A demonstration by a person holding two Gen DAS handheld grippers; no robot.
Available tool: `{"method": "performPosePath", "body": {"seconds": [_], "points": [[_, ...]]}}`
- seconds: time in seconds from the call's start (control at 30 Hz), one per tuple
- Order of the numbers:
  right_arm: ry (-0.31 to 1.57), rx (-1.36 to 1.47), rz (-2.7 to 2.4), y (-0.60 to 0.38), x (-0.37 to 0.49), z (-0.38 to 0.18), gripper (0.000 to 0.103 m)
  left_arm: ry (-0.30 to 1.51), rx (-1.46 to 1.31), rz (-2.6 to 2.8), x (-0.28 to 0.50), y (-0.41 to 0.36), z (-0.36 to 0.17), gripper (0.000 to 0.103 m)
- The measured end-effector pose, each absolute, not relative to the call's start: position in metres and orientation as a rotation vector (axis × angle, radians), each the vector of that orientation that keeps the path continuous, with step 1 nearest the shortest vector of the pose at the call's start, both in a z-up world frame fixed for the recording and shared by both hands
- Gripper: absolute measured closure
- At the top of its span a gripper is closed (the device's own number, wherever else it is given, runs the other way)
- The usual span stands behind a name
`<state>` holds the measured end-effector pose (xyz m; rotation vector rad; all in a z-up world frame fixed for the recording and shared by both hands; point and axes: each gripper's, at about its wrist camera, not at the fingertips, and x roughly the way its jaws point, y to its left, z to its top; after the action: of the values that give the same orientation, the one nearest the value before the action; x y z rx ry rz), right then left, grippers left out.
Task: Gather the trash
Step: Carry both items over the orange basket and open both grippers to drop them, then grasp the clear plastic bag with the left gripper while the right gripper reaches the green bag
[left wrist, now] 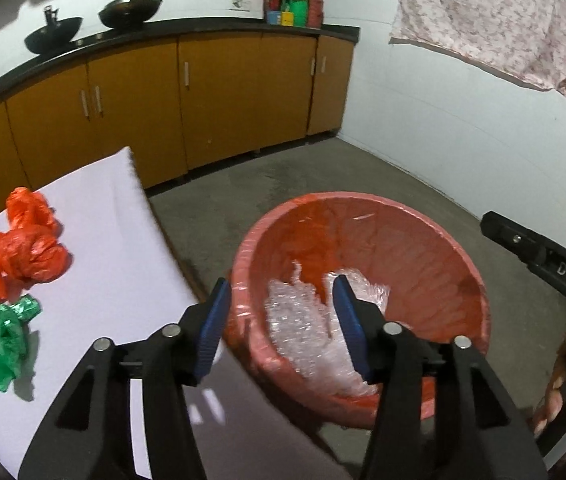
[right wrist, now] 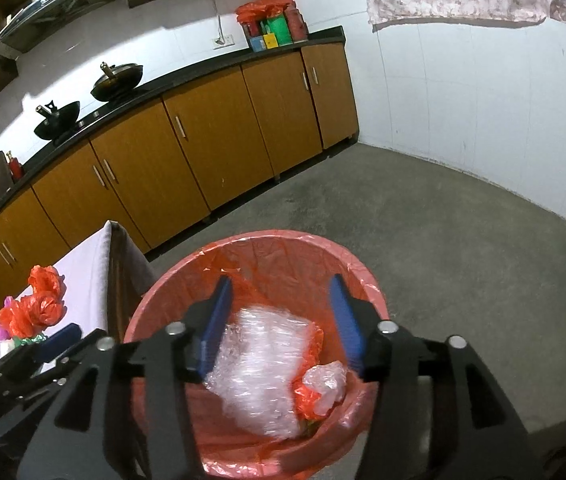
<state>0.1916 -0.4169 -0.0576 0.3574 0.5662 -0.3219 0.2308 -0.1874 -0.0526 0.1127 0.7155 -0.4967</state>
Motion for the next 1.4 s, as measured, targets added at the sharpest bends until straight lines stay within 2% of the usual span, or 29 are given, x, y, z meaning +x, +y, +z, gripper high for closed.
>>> {"method": "performPosePath", "body": {"seconds": [0.23,0.4,0.57,0.77,0.87,1.1,1.2,1.33,1.37,1.4], "points": [[0.556,0.328,-0.287,-0.399,0.192,-0.052,0.029,0.692,0.072,-0.393,0.233,-0.142,-0.047,0.035],[0.547,0.315,-0.26,-0.381,0.193,-0.048,0.017,0.645,0.06,-0.259,0.229,-0.091,-0.037,0.021],[0.558,0.298,-0.214,-0.361,0.199,-0.047,0.015,0.603,0.06,-0.045,0.232,-0.015,-0.029,0.018],[0.575,0.272,-0.147,-0.329,0.206,-0.047,0.015,0.646,-0.004,0.158,0.245,0.068,-0.038,0.018],[0.581,0.251,-0.117,-0.314,0.208,-0.046,0.015,0.685,-0.044,0.167,0.247,0.092,-0.05,0.028],[0.593,0.218,-0.06,-0.278,0.217,-0.041,0.016,0.71,-0.062,0.094,0.249,0.096,-0.062,0.035],[0.601,0.206,-0.037,-0.263,0.22,-0.039,0.016,0.73,-0.041,0.067,0.254,0.091,-0.066,0.046],[0.625,0.192,0.012,-0.24,0.227,-0.04,0.022,0.774,-0.055,0.052,0.264,0.097,-0.077,0.071],[0.629,0.183,0.021,-0.234,0.228,-0.04,0.023,0.783,-0.065,0.046,0.265,0.099,-0.079,0.081],[0.632,0.175,0.029,-0.228,0.229,-0.04,0.024,0.786,-0.07,0.042,0.265,0.102,-0.081,0.085]]}}
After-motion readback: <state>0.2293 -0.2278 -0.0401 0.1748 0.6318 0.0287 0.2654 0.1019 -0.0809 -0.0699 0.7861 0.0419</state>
